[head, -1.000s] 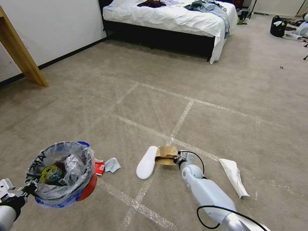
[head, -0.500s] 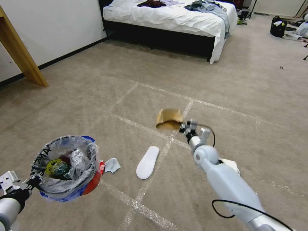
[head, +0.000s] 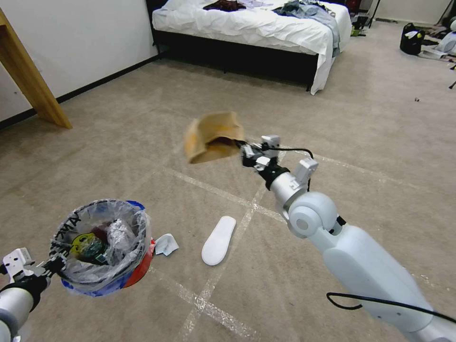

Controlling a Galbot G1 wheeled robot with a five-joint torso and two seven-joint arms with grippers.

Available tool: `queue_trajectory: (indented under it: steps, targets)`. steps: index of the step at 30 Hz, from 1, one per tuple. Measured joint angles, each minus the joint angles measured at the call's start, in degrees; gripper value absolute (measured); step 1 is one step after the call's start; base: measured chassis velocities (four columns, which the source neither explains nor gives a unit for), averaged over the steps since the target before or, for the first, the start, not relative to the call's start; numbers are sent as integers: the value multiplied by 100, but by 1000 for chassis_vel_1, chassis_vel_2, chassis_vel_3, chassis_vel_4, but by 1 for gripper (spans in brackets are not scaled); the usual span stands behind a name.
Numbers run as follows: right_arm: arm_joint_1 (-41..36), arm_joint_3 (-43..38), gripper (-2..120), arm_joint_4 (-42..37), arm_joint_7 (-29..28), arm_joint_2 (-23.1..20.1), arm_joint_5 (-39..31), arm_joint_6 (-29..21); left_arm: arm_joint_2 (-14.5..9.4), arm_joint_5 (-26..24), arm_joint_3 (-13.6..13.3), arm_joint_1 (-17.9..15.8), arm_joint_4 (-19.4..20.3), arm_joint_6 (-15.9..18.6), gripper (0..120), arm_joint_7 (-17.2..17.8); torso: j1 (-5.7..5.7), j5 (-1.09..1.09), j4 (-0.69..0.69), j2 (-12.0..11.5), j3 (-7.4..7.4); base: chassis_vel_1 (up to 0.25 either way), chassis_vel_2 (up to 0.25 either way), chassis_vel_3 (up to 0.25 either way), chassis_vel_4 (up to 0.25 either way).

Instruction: Pick up the trash bin and place the garbage on the floor into it.

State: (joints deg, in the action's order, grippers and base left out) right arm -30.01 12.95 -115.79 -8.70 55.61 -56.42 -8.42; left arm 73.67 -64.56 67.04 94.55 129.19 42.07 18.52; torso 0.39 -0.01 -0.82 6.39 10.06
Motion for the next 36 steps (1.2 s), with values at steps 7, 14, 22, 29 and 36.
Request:
queue_trajectory:
  steps: [7, 14, 22, 29, 36]
  targets:
    - [917, 894, 0, -205, -263, 287, -573, -187, -7, 0, -12, -17, 0, 7, 1, 3, 0, 0, 1, 0, 0, 0, 0, 0, 0]
    - [1871, 2249, 0, 52, -579, 963, -867, -392, -4, 6, -15, -49, -35, 9, 1, 6, 0, 0, 1, 0, 1, 0, 0, 0, 0]
    - [2289, 3168, 0, 638, -617, 1566, -775, -433, -3, 7, -9, -63, -45, 9, 1, 6, 0, 0, 1, -1, 1, 0, 0, 0, 0]
    - [2440, 3827, 0, 1163, -617, 1850, -304, -499, -18, -6, 2, -76, -31, 9, 1, 6, 1, 0, 0, -1, 1, 0, 0, 0, 0]
    - [2513, 4063, 0, 1403, -655, 1939, 19, -616, -17, -18, 1, -90, -31, 9, 1, -3, 0, 0, 0, -2, 1, 0, 0, 0, 0]
